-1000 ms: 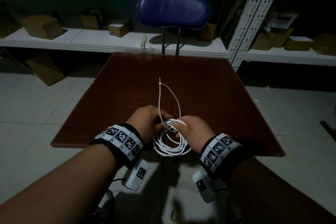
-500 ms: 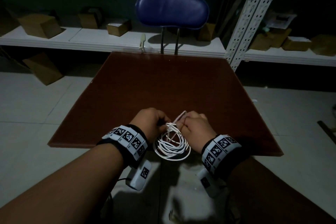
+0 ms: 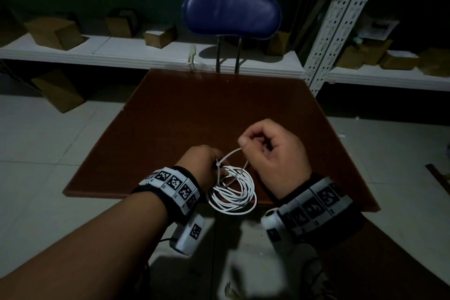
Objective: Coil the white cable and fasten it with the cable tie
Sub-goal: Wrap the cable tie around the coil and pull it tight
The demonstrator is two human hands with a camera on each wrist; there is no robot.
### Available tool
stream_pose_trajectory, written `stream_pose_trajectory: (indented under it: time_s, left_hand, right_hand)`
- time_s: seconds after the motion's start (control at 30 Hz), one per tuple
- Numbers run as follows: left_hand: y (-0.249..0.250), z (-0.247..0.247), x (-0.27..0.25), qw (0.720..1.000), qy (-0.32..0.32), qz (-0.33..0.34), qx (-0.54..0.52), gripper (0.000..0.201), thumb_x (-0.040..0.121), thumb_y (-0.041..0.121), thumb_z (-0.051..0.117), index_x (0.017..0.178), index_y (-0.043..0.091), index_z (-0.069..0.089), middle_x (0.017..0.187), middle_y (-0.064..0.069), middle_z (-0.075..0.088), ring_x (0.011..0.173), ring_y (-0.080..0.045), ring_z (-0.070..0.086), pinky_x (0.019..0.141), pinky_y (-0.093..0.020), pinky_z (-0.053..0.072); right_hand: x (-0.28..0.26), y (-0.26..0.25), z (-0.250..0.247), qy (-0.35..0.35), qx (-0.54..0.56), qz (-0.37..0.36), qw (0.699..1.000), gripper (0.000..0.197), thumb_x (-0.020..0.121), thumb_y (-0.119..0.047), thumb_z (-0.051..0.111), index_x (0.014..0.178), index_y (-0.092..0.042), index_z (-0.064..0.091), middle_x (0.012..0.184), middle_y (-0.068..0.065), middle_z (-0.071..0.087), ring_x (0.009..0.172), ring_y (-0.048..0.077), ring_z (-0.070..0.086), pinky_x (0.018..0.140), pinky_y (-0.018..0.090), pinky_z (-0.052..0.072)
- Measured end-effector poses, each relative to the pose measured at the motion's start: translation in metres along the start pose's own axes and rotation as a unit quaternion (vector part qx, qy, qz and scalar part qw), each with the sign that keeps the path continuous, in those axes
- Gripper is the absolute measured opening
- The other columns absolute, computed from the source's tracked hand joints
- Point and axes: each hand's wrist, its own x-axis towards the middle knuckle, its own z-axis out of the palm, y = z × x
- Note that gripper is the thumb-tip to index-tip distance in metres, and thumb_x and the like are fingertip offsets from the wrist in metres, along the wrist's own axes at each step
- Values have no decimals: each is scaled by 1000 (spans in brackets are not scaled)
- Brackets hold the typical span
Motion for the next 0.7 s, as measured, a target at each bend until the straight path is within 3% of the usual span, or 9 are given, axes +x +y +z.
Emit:
stream_pose_trajectory:
  time_s: [0.17, 0.33, 0.4, 0.47, 0.57, 0.63, 0.7]
  left_hand:
    - [7, -6, 7, 990, -46, 0, 131, 24, 93, 18, 60, 79, 29, 44, 68, 12, 42, 80, -17, 55, 72, -26, 37]
    - [7, -7, 6, 992, -36, -16, 118, 23, 95, 16, 56, 75, 25, 50, 74, 7, 53, 78, -19, 55, 70, -26, 39]
    - [9, -8, 4, 994, -37, -12, 100, 12, 97, 16, 56, 85, 20, 61, 88, -1, 64, 90, -24, 62, 75, -28, 44]
    - [8, -7, 2, 995, -42, -9, 87, 11, 96, 20, 60, 102, 15, 69, 94, 4, 64, 101, -23, 66, 80, -28, 46]
    - [0, -1, 1, 999, -4, 12, 36, 3, 89, 28, 71, 89, 28, 74, 83, 12, 69, 84, -11, 68, 77, -23, 48]
    - [-4, 3, 2, 1000, -9, 5, 16, 6, 89, 29, 72, 92, 28, 77, 84, 11, 73, 78, -6, 68, 79, -25, 54]
    - [-3, 3, 3, 1000, -9, -3, 1, 9, 89, 27, 71, 96, 29, 78, 86, 11, 75, 79, -5, 69, 82, -28, 57]
  right_hand:
    - [-8, -9, 12, -77, -12, -47, 996, 16, 81, -33, 79, 91, -21, 74, 75, -11, 57, 70, 6, 55, 60, 11, 40]
    - [-5, 0, 22, -97, -75, -52, 991, 8, 83, -35, 75, 86, -28, 76, 82, -14, 59, 78, 5, 59, 67, 29, 53]
    - [-3, 2, 21, -98, -97, -54, 989, 5, 85, -32, 73, 84, -28, 76, 85, -14, 59, 83, 5, 57, 71, 27, 50]
    - [1, 2, 17, -72, -122, -64, 988, 3, 85, -30, 73, 83, -29, 76, 88, -14, 59, 91, 8, 53, 76, 20, 43]
    - [9, 6, 4, -9, -121, -70, 990, 2, 84, -26, 74, 84, -28, 75, 87, -11, 66, 90, 10, 58, 78, 22, 44]
    - [12, 10, -7, 5, -113, -30, 993, 3, 87, -28, 72, 85, -30, 73, 86, -10, 66, 85, 5, 59, 74, 18, 44]
    - [13, 15, -13, 6, -110, -6, 994, 4, 89, -33, 68, 87, -31, 71, 87, -9, 68, 83, 3, 60, 73, 20, 47]
